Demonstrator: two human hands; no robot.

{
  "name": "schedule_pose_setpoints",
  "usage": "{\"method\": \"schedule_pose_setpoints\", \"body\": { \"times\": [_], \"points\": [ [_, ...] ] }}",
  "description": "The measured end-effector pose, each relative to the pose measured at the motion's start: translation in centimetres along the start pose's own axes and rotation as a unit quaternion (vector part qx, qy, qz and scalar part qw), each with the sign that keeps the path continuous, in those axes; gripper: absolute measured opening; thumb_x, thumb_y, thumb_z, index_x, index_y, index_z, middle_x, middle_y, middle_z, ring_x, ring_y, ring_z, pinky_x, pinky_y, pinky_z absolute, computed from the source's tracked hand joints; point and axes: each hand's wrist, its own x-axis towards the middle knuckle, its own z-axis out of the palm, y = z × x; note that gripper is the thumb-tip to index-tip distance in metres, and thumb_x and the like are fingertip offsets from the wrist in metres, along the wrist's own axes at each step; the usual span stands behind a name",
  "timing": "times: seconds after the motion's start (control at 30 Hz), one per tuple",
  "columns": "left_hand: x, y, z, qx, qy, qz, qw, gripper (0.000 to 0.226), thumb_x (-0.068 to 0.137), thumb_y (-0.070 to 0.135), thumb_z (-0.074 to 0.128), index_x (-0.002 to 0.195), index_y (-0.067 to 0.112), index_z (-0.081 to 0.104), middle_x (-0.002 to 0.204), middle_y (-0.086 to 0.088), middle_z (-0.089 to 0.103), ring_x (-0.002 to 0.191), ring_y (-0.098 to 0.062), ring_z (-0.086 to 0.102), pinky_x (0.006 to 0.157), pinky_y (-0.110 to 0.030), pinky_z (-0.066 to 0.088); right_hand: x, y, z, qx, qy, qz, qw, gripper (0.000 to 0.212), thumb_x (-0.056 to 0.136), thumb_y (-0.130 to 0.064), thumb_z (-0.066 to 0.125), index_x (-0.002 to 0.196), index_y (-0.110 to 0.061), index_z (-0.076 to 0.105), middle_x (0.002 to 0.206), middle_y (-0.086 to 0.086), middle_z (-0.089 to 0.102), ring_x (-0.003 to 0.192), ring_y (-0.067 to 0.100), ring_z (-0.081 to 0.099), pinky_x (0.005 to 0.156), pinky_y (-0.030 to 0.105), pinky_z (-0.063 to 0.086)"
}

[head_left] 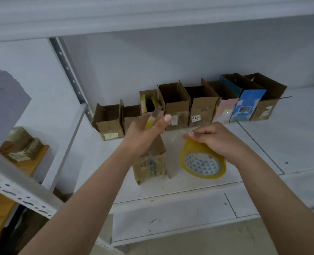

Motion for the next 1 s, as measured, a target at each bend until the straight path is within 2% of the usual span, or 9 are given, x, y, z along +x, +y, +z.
{"method": "schedule_pose_setpoints", "body": {
  "times": [0.07,0.2,0.27,0.3,0.33,0.37,0.4,0.63,1.0],
  "points": [
    [-0.1,1.1,1.1,0.033,-0.065,0.015,0.997,0.058,0.069,0.072,0.063,0.1,0.023,0.068,0.097,0.004,0.073,0.078,0.005,0.066,0.067,-0.017,0.046,0.3,-0.7,0.2,-0.013,-0.007,-0.023,1.0,0.016,0.09,-0.044,0.063,0.081,-0.045,0.076,0.084,-0.015,0.074,0.077,0.003,0.07,0.071,0.023,0.051],
    [0.4,1.3,1.0,0.056,-0.008,0.064,0.996,0.034,0.08,0.035,0.077,0.069,0.005,0.068,0.081,-0.001,0.069,0.069,-0.004,0.065,0.072,-0.032,0.056,0.7,-1.6,0.3,0.014,-0.055,-0.031,0.998,0.012,0.074,-0.051,0.072,0.084,-0.045,0.075,0.081,-0.01,0.075,0.075,0.005,0.071,0.066,0.022,0.053],
    [0.4,0.7,0.1,0.061,0.012,0.08,0.995,0.039,0.083,0.032,0.075,0.058,0.013,0.053,0.057,0.005,0.054,0.062,-0.001,0.064,0.061,-0.026,0.047,1.0,-1.7,-0.2,0.067,-0.083,-0.018,0.994,0.05,0.054,-0.061,0.079,0.097,-0.036,0.074,0.088,-0.004,0.076,0.081,0.011,0.073,0.072,0.026,0.056],
    [0.4,0.2,-0.5,0.068,0.025,0.08,0.994,0.041,0.084,0.032,0.073,0.057,0.014,0.049,0.053,0.002,0.048,0.082,-0.001,0.065,0.058,-0.023,0.043,1.3,-1.7,-0.6,0.087,-0.091,-0.016,0.992,0.061,0.047,-0.065,0.082,0.097,-0.03,0.075,0.091,0.0,0.076,0.084,0.016,0.073,0.076,0.03,0.056],
    [0.1,-0.5,-1.2,0.069,0.04,0.073,0.994,0.041,0.085,0.034,0.072,0.059,0.013,0.048,0.052,0.003,0.047,0.056,-0.001,0.06,0.055,-0.023,0.042,1.5,-1.8,-0.8,0.097,-0.097,-0.017,0.99,0.068,0.042,-0.068,0.083,0.096,-0.027,0.076,0.093,0.003,0.076,0.086,0.02,0.073,0.079,0.033,0.056],
    [-0.3,-1.4,-2.0,0.057,0.057,0.059,0.995,0.041,0.085,0.036,0.072,0.064,0.007,0.052,0.054,0.003,0.051,0.053,-0.003,0.044,0.054,-0.029,0.046,1.9,-1.8,-1.0,0.092,-0.101,-0.021,0.99,0.071,0.039,-0.071,0.083,0.094,-0.027,0.077,0.093,0.004,0.076,0.087,0.021,0.073,0.079,0.034,0.057],
    [-0.7,-2.3,-2.9,0.037,0.08,0.036,0.995,0.042,0.084,0.038,0.072,0.071,0.001,0.056,0.062,-0.005,0.059,0.058,-0.014,0.055,0.059,-0.038,0.052,2.2,-1.7,-1.1,0.071,-0.092,-0.018,0.993,0.071,0.037,-0.073,0.082,0.091,-0.028,0.077,0.09,0.002,0.076,0.085,0.021,0.073,0.078,0.033,0.058],
    [-3.8,-8.9,-5.6,0.087,0.206,-0.069,0.972,0.037,0.085,0.052,0.064,0.069,0.019,0.065,0.066,0.017,0.066,0.062,-0.007,0.062,0.06,-0.027,0.043,4.5,-0.9,0.1,-0.162,-0.044,-0.003,0.986,0.045,0.057,-0.065,0.075,0.065,-0.022,0.068,0.056,-0.013,0.062,0.054,-0.001,0.06,0.048,0.015,0.042],
    [-4.6,-13.1,-3.1,0.029,0.216,-0.102,0.971,0.042,0.091,0.049,0.058,0.07,0.014,0.063,0.066,-0.007,0.063,0.064,-0.021,0.058,0.062,-0.031,0.044,6.0,2.6,2.6,-0.16,-0.061,0.012,0.985,0.038,0.066,-0.051,0.083,0.062,-0.018,0.065,0.062,-0.001,0.064,0.066,0.019,0.063,0.071,0.039,0.052]
  ]
}}
